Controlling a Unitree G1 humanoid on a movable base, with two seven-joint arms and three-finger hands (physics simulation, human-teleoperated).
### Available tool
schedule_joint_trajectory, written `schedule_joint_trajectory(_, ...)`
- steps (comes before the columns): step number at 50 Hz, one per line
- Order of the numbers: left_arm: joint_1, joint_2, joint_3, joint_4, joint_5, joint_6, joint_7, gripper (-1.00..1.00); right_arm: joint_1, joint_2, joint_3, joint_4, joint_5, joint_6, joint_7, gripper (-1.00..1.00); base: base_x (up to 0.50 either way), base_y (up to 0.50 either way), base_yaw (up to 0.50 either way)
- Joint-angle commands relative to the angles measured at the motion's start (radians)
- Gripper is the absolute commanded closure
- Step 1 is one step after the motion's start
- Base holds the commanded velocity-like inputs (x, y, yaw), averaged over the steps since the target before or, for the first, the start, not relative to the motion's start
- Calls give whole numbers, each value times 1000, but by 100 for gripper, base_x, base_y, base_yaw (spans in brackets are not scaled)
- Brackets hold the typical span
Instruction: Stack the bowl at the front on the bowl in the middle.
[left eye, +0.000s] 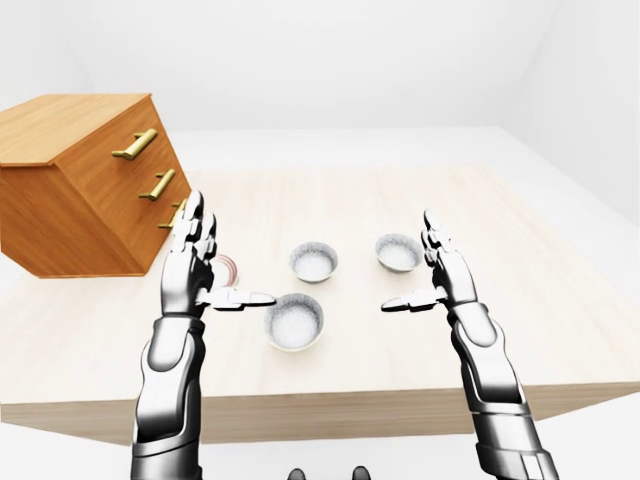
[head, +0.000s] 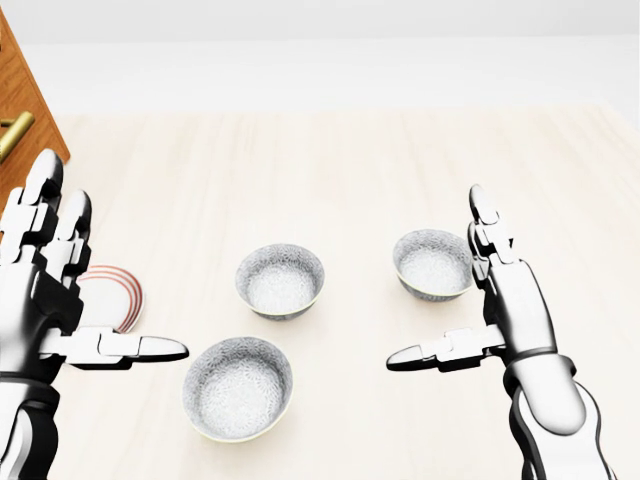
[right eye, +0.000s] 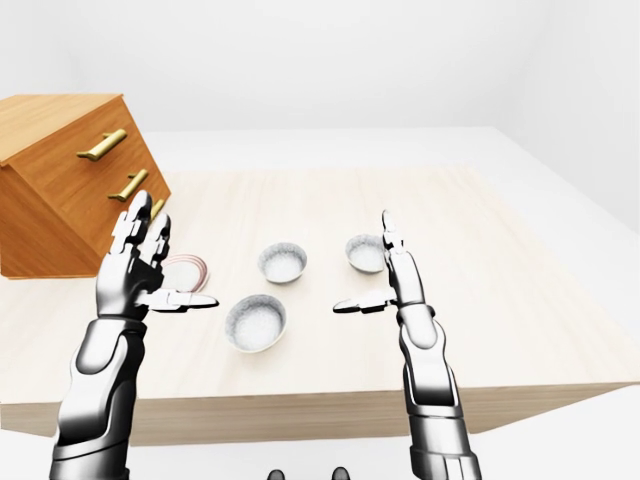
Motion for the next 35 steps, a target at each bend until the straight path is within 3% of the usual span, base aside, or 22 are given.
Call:
schedule_joint_trajectory(1, -3, 6, 13, -5, -5, 0, -4, -100, -3, 4, 5, 22, -17, 0, 1, -100, 27, 0, 0)
schedule_joint_trajectory(27, 2, 1, -5, 26, 22, 0, -16, -100, -16, 7, 20, 134, -36, 0, -22, -100, 22, 0, 0)
schedule_joint_trajectory(29, 5, 0, -6, 21, 24, 0, -17, -100, -17, 5, 23, 153, -50, -13, -30, -100, 0, 0, 0)
schedule_joint_trajectory(31, 9, -1, -5, 13, 25, 0, -20, -100, -12, 6, 24, 143, -50, -5, -21, -100, 0, 0, 0)
schedule_joint_trajectory(35, 18, -2, -2, -5, 25, 0, -24, -100, -9, 5, 35, 151, -99, -32, -36, -100, 15, 0, 0)
